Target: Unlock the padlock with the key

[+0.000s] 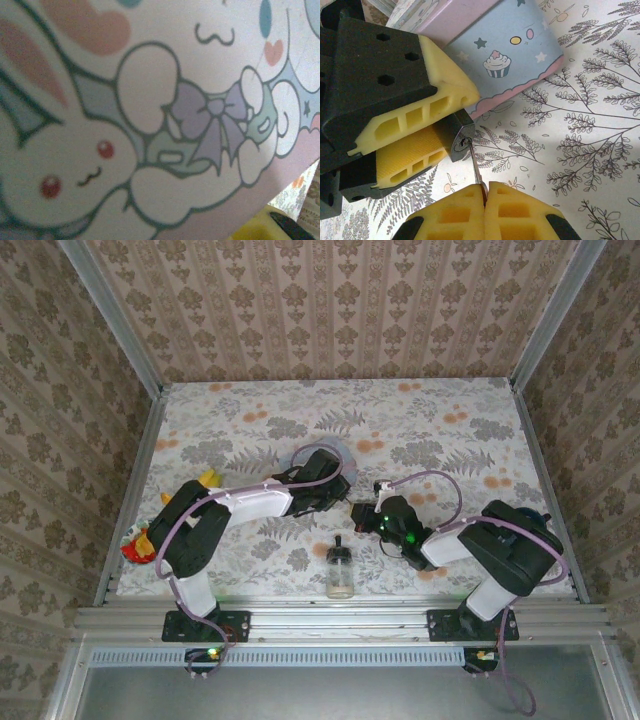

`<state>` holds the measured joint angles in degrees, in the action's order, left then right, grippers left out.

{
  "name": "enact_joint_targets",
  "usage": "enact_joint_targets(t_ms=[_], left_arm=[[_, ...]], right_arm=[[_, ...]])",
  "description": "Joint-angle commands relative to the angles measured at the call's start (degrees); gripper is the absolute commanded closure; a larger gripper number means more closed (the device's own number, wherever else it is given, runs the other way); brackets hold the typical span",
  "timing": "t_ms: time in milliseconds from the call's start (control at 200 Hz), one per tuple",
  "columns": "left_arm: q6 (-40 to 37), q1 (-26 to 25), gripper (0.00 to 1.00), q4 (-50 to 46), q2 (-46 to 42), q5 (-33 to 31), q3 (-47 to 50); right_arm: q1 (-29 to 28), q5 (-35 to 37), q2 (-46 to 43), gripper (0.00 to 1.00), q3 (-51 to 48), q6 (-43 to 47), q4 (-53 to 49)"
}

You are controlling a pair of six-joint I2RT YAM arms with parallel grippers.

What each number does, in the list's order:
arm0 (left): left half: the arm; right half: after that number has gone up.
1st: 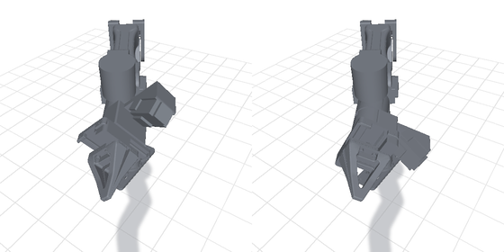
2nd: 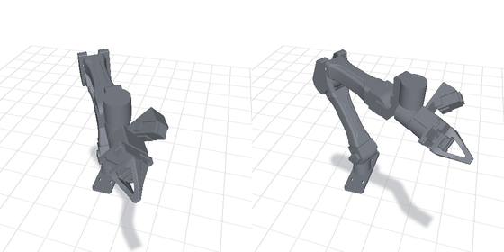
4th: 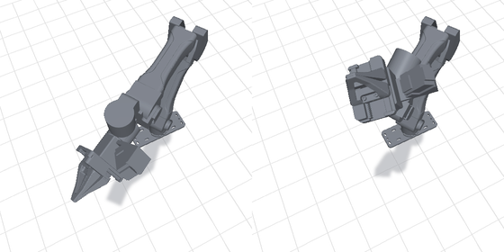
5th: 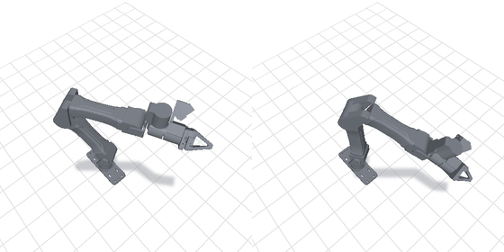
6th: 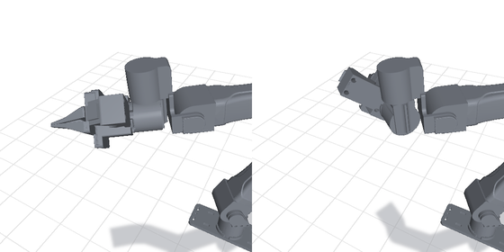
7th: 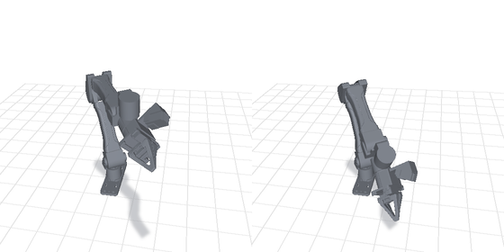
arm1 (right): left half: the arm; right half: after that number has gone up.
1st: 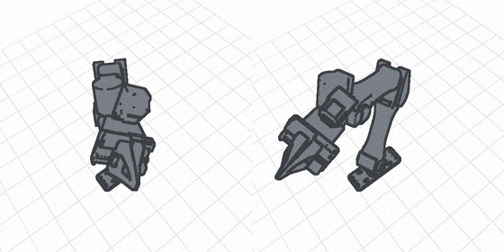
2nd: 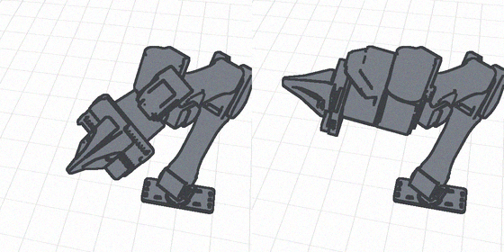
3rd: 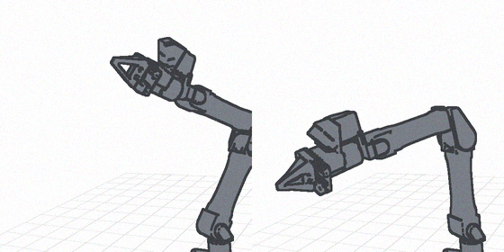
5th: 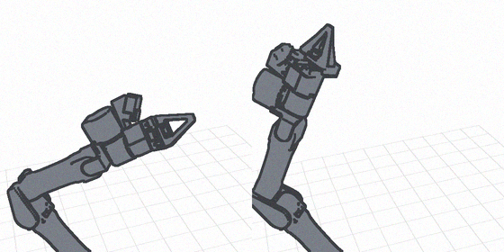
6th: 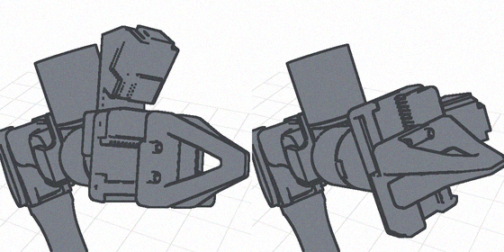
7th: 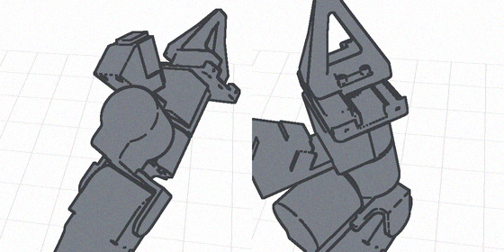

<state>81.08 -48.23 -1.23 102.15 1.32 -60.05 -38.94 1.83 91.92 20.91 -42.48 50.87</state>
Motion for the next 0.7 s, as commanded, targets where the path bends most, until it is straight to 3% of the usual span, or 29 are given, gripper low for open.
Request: enact_joint_targets(t_ms=[0, 695], left_arm=[[1.72, -0.31, 0.83, -0.70, -0.83, 3.84, -1.47], [2.73, -0.17, 0.84, 1.67, -0.68, 4.39, 0.00]], right_arm=[[0.18, 3.76, -2.47, 1.00, 0.45, -1.29, 0.58], [1.67, -2.05, -2.59, 1.00, 1.24, -3.42, 1.22]])
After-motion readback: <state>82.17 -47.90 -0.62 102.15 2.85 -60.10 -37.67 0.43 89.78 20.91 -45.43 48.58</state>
